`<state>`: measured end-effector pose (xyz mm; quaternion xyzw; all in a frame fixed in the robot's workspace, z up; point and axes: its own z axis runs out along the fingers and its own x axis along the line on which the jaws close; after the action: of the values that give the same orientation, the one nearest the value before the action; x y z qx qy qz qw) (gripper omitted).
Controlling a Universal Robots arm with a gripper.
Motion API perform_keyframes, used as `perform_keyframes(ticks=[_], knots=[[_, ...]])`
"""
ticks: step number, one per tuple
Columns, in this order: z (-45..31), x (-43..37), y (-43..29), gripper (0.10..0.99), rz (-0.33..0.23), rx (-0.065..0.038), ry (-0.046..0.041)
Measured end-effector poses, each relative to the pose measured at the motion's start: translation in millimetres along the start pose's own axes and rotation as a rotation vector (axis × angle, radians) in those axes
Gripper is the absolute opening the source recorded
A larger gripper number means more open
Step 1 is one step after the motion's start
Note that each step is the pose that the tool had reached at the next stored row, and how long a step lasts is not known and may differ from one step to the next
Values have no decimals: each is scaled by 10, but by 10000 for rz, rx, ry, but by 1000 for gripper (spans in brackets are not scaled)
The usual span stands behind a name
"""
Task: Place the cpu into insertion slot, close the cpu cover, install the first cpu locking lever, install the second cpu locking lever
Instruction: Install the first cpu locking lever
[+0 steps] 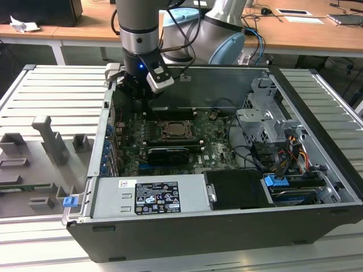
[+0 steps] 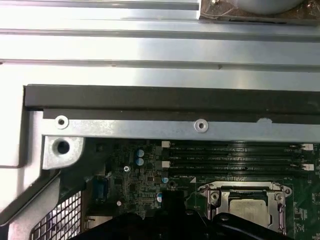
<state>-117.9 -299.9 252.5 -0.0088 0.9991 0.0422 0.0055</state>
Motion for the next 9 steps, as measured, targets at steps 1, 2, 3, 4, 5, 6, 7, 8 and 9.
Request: perform_keyframes(ticks=[1, 2, 3, 4, 5, 6, 7, 8, 9], knots=[[0, -2, 0, 106, -1, 1, 0], [1, -8, 0, 106, -2, 2, 1], [1, -18, 0, 106, -1, 1, 1], [1, -28, -1, 106, -1, 0, 0], [1, -46, -1, 106, -1, 1, 1], [2, -81, -2, 106, -2, 0, 0], [2, -104, -2, 106, -1, 1, 1], [3, -121, -2, 106, 0, 1, 1], [5, -147, -3, 106, 0, 2, 0]])
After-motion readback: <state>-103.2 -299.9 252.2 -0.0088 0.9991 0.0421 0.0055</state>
